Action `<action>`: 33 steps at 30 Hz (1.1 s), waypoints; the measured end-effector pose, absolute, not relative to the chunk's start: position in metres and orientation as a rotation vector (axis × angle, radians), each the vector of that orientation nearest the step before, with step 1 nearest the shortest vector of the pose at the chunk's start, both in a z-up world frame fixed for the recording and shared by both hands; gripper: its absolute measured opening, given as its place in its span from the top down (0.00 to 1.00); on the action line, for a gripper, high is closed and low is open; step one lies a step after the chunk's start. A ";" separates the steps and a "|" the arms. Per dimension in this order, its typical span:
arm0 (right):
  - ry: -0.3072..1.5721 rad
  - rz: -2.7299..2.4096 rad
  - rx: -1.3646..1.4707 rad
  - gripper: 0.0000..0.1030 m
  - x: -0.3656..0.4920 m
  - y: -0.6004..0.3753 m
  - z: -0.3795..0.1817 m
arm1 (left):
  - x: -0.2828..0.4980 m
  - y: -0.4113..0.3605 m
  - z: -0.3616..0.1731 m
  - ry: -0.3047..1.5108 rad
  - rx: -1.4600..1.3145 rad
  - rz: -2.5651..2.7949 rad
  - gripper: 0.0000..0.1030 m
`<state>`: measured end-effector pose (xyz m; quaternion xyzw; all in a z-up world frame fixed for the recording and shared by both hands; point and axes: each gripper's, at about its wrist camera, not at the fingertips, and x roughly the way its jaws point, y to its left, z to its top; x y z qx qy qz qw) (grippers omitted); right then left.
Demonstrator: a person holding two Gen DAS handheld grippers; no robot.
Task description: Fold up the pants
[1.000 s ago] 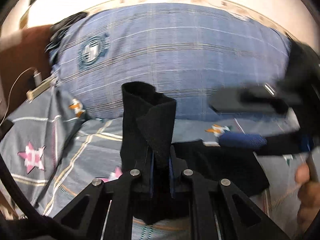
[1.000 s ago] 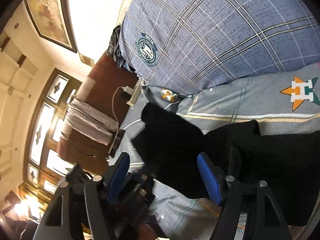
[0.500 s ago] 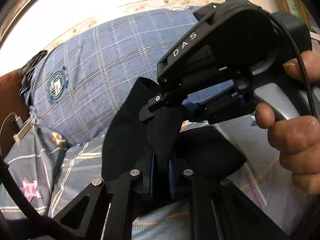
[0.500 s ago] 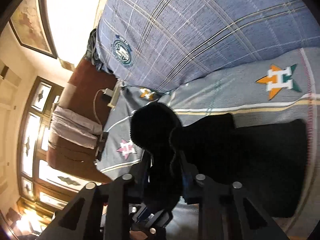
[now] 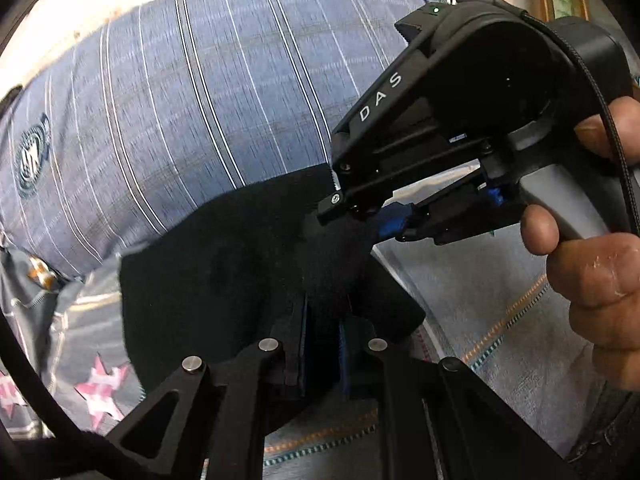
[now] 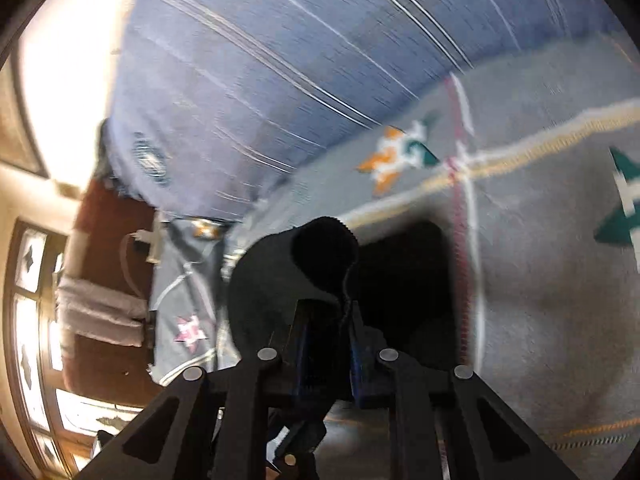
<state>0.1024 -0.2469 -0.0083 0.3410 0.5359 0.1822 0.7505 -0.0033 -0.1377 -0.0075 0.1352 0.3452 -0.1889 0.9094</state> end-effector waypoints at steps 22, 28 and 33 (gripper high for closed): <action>1.062 0.362 0.584 0.49 0.066 -0.243 0.030 | 0.048 -0.001 0.012 0.940 -0.089 -0.122 0.38; 1.186 0.275 0.442 0.90 0.067 -0.227 0.009 | 0.051 -0.031 -0.007 0.931 0.066 -0.082 0.38; 1.154 0.191 0.325 0.97 0.054 -0.232 0.026 | 0.061 -0.046 -0.021 0.912 0.122 -0.056 0.38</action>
